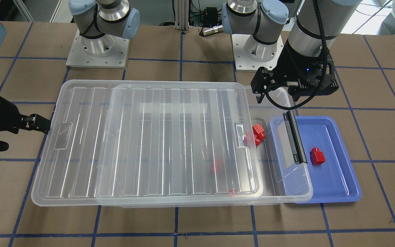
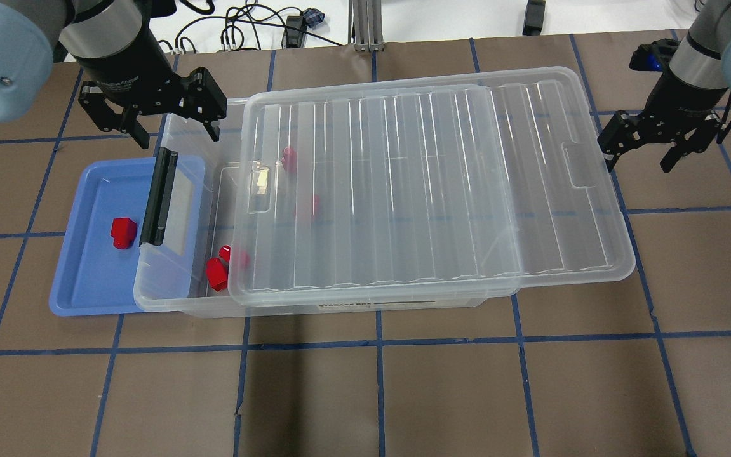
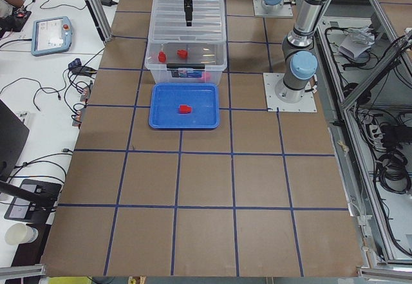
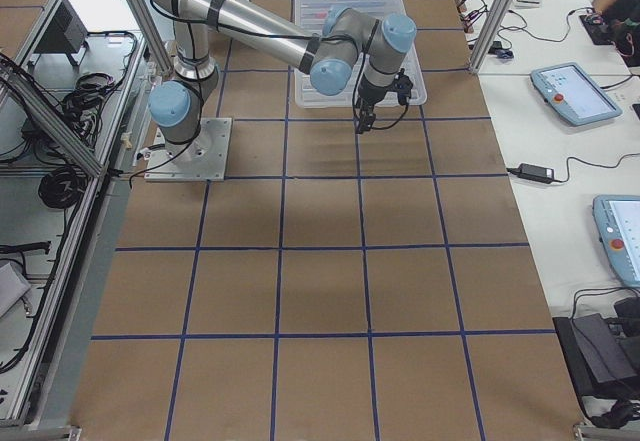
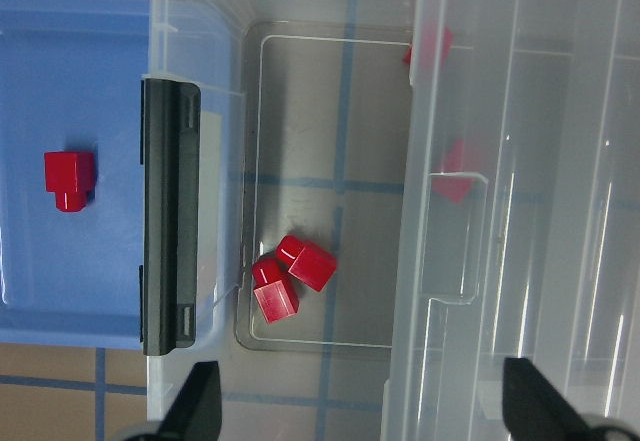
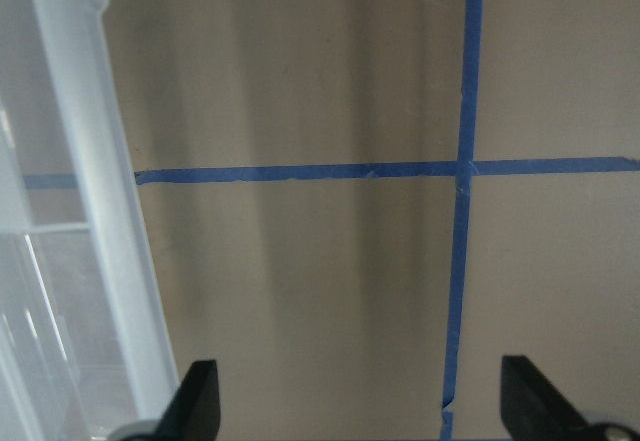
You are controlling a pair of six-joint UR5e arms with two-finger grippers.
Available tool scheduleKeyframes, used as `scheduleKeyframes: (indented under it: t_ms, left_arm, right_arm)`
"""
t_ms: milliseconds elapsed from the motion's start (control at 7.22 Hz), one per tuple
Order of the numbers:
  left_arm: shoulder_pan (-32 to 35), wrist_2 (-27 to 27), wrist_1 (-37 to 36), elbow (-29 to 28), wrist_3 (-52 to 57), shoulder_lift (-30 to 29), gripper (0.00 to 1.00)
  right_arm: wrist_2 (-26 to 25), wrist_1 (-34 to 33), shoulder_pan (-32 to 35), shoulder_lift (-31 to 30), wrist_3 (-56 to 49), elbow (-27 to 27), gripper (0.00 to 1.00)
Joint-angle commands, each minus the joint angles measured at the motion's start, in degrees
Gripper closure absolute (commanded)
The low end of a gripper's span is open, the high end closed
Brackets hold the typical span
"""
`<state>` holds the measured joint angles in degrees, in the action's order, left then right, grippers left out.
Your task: Place red block in blue tray from box
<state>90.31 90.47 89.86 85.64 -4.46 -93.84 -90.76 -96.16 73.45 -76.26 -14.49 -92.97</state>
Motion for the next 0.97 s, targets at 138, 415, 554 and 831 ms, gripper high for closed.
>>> scheduleKeyframes:
  t_ms: [138,415,554,831]
  left_arm:
    - [0.0,0.4,0.3,0.1,0.0,0.2,0.0]
    - [0.0,0.3,0.2,0.1,0.0,0.3,0.0]
    - [0.0,0.2,0.2,-0.3,0.0,0.4,0.0]
    - [0.0,0.3,0.0,0.1,0.2,0.4,0.0]
  right_arm:
    - [0.8,0.0,4.8,0.1,7.5,0.0,0.0]
    - [1.2,-0.1,7.0,0.1,11.3,0.0,0.0]
    - [1.2,-0.2,8.5,0.1,13.4,0.0,0.0]
    - [1.3,-0.4,9.9,0.1,14.7,0.1,0.0]
